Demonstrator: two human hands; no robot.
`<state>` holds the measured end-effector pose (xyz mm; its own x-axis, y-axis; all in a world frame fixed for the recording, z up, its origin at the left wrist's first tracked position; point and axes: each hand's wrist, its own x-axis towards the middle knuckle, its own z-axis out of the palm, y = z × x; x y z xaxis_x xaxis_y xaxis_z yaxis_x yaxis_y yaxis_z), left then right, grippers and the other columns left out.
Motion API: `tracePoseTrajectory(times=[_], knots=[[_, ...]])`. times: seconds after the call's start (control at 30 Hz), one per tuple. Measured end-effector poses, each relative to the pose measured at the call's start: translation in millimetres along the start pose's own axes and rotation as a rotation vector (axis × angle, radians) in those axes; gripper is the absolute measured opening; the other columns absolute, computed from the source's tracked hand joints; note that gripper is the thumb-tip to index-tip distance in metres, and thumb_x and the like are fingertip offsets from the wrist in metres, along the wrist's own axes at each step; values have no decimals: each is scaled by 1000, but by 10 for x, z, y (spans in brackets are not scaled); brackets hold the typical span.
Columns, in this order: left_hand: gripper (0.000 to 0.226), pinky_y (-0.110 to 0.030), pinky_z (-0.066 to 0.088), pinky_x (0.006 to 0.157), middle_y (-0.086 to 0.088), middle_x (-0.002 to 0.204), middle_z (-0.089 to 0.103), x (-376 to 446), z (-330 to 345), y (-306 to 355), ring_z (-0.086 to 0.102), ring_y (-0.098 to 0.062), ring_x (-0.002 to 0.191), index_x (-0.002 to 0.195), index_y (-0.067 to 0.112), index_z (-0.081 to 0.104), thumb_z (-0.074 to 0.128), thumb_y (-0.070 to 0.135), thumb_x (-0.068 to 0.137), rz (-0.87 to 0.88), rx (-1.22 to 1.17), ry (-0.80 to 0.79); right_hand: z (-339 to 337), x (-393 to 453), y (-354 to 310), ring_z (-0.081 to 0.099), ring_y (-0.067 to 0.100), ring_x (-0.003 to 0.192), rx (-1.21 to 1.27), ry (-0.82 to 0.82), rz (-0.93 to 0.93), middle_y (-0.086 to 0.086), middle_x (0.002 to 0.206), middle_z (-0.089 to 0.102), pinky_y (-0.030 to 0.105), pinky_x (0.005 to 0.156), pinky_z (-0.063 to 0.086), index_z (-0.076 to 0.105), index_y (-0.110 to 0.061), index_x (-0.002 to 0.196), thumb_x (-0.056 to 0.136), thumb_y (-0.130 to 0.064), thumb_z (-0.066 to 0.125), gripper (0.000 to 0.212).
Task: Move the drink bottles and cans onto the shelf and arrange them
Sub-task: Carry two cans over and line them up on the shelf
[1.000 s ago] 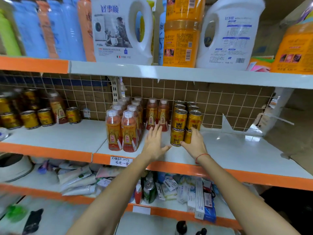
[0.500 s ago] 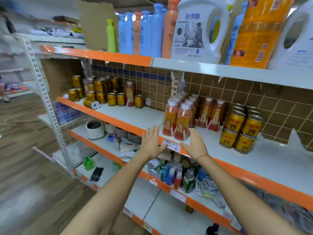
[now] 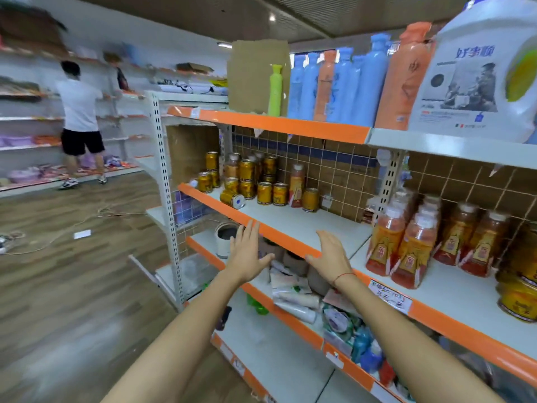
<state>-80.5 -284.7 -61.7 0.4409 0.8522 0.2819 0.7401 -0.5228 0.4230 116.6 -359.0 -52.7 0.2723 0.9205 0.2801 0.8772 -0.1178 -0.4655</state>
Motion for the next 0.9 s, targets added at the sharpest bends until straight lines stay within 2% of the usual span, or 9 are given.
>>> tracePoseTrajectory(times=[0.23, 0.47, 0.73, 0.9], knots=[[88, -46, 3, 118, -3, 161, -4, 304, -382, -878, -6, -25, 147, 153, 15, 1, 55, 46, 91, -38, 38, 30, 485, 549, -695, 26, 26, 139, 44, 11, 9, 12, 151, 30, 33, 115, 21, 27, -6, 145, 88, -26, 60, 69], [86, -48, 6, 119, -5, 161, -1, 476, -399, -1556, -3, -27, 147, 153, 15, 5, 54, 48, 91, -106, 46, 33, 923, 887, -984, 36, 27, 131, 38, -15, -12, 12, 140, 42, 32, 108, 29, 35, -6, 139, 86, -25, 62, 63], [86, -49, 6, 118, -7, 160, -4, 873, -252, -1925, -3, -28, 147, 153, 15, 3, 52, 50, 91, -138, 55, -4, 1243, 1438, -972, 32, 27, 134, 14, -65, -9, 12, 145, 38, 33, 111, 26, 32, -5, 142, 85, -22, 63, 67], [88, -48, 8, 118, -8, 160, 0, 1435, -279, -1958, -1, -29, 147, 153, 14, 5, 56, 49, 89, -114, 59, 42, 1293, 1968, -898, 30, 28, 136, -4, -64, -5, 14, 147, 34, 34, 112, 25, 29, -4, 144, 84, -27, 64, 72]])
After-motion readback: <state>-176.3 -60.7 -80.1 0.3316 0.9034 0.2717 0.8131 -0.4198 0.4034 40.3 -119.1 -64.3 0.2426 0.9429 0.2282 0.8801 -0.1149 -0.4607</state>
